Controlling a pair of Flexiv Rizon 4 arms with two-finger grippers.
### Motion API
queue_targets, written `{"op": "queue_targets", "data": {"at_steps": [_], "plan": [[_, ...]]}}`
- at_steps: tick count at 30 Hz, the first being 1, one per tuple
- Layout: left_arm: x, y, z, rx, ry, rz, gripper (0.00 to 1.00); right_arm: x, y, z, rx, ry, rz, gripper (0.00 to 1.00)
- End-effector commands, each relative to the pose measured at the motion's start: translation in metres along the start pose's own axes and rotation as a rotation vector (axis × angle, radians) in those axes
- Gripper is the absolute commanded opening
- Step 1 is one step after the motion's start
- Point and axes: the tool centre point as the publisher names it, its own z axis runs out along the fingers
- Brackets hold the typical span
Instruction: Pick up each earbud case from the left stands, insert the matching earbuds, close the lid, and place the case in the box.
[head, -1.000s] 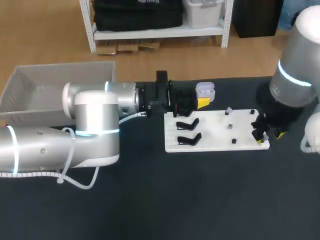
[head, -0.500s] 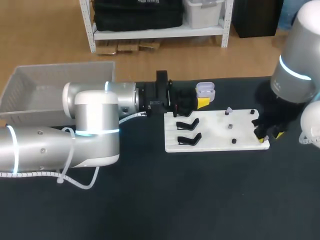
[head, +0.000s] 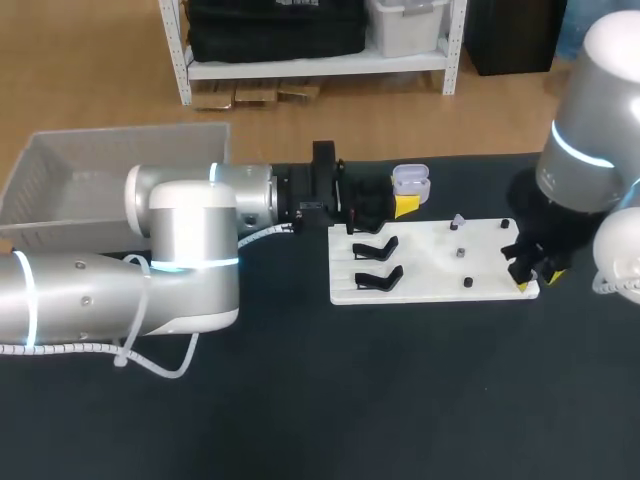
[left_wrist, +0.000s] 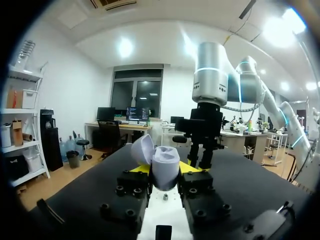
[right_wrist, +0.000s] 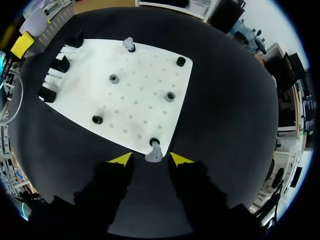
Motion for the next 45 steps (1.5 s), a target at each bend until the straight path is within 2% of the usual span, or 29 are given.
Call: {"op": "queue_targets", "data": {"at_steps": [1, 15, 17, 19, 20, 27, 34, 39, 45], "plan": [[0.001, 0.000, 0.000, -0.001, -0.003, 0.002, 0.00, -0.002, 0.000, 0.004, 0.000, 0.002, 0.001, 0.42], [0.001, 0.000, 0.000, -0.001, -0.003, 0.002, 0.00, -0.006, -0.002, 0.007, 0.011, 0.002, 0.018, 0.33], [0.001, 0.000, 0.000, -0.001, -0.003, 0.002, 0.00, -0.007, -0.002, 0.007, 0.012, 0.002, 0.020, 0.27], [0.001, 0.000, 0.000, -0.001, -0.003, 0.002, 0.00, -0.007, -0.002, 0.007, 0.014, 0.003, 0.021, 0.06], [0.001, 0.000, 0.000, -0.001, -0.003, 0.002, 0.00, -0.007, -0.001, 0.007, 0.015, 0.004, 0.019, 0.00], [0.001, 0.000, 0.000, -0.001, -0.003, 0.002, 0.00, -0.009, 0.001, -0.008, 0.069, 0.002, 0.015, 0.00], [0.001, 0.000, 0.000, -0.001, -0.003, 0.002, 0.00, -0.008, 0.011, -0.051, 0.121, 0.009, 0.049, 0.00], [0.001, 0.000, 0.000, -0.001, -0.003, 0.002, 0.00, -0.006, 0.026, -0.081, 0.126, 0.024, 0.105, 0.00], [0.001, 0.000, 0.000, -0.001, -0.003, 0.002, 0.00, -0.001, 0.045, -0.114, 0.194, 0.036, 0.129, 0.00]]}}
